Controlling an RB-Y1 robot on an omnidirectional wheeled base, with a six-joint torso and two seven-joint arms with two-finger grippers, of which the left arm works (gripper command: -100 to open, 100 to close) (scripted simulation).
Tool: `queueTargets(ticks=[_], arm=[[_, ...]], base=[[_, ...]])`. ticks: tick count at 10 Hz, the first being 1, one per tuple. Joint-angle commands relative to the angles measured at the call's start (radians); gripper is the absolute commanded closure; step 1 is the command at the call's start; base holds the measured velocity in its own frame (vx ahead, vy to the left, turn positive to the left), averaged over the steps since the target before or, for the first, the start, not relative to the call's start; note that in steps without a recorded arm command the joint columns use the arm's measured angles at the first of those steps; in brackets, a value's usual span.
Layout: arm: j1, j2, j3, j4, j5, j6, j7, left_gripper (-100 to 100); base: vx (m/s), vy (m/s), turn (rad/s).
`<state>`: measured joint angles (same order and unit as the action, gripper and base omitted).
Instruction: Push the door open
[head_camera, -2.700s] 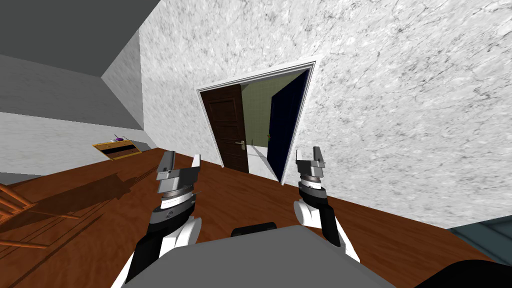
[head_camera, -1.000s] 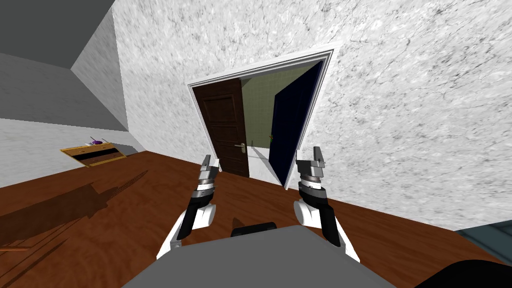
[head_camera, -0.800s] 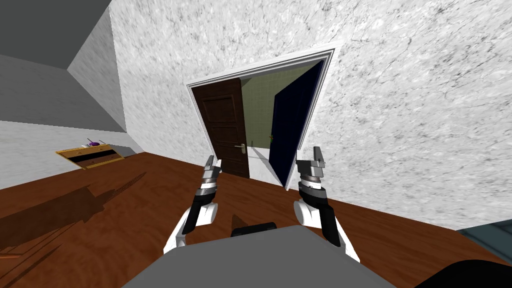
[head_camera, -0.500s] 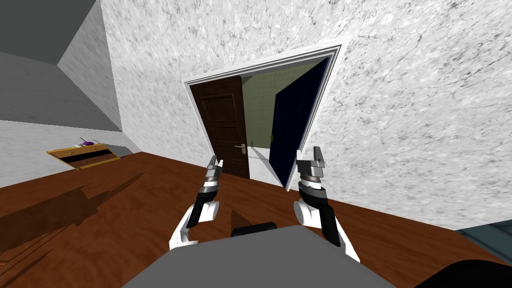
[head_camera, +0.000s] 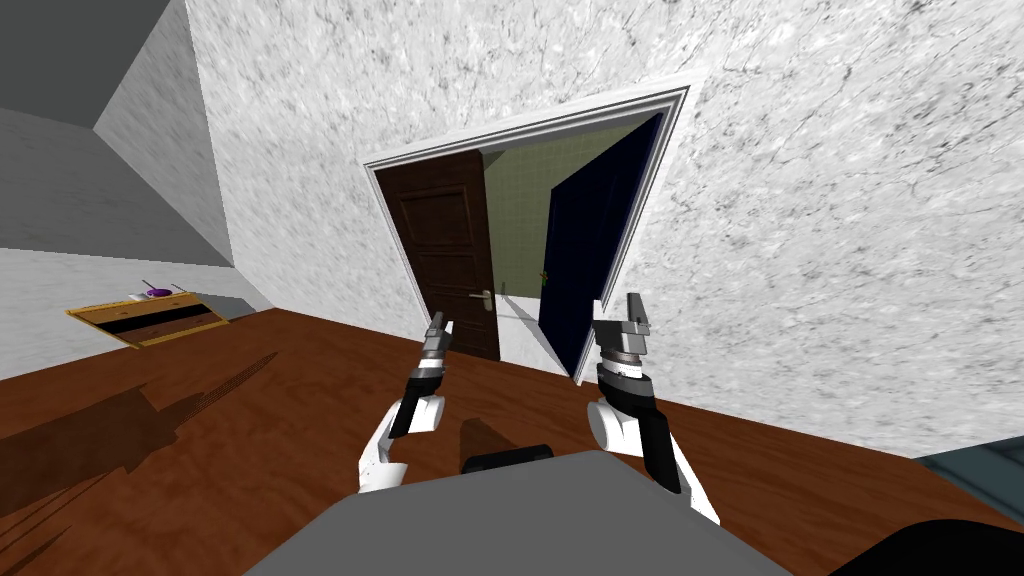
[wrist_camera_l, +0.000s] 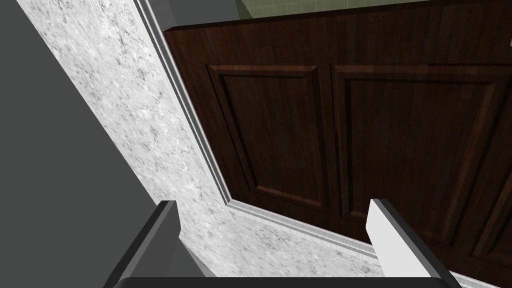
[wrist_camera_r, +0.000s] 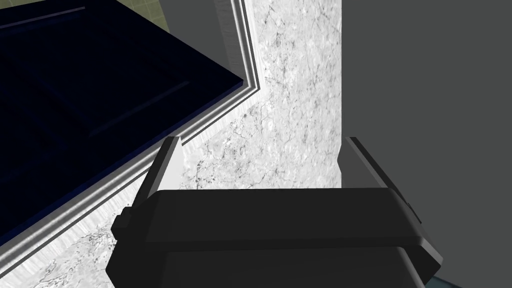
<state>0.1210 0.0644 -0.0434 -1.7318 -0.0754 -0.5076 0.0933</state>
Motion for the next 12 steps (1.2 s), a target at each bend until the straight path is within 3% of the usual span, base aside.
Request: queueTargets(ticks=[1,4,5,9,10,12], arm=[[-0.017,0.003,0.002,0.037,0.001,-0.001,0.002,-100],[-0.061,0.005,0.002,0.112,0.001,0.003,0.005,-100],[-0.061,0.005,0.002,0.114,0.001,0.003,0.005,-100],[-0.15,0.007,0.002,0.253,0.001,0.01,0.01,-100],[-0.15,0.007,0.002,0.269,0.001,0.01,0.01,-100],[-0.195,0.007,0.002,0.346,0.001,0.013,0.013,-100]], base=[[0.051,0.049,-0.014],[0.04,0.039,-0.019],[0.04,0.035,-0.017],[0.079,0.064,-0.037],[0.061,0.054,-0.015],[0.064,0.049,-0.031]])
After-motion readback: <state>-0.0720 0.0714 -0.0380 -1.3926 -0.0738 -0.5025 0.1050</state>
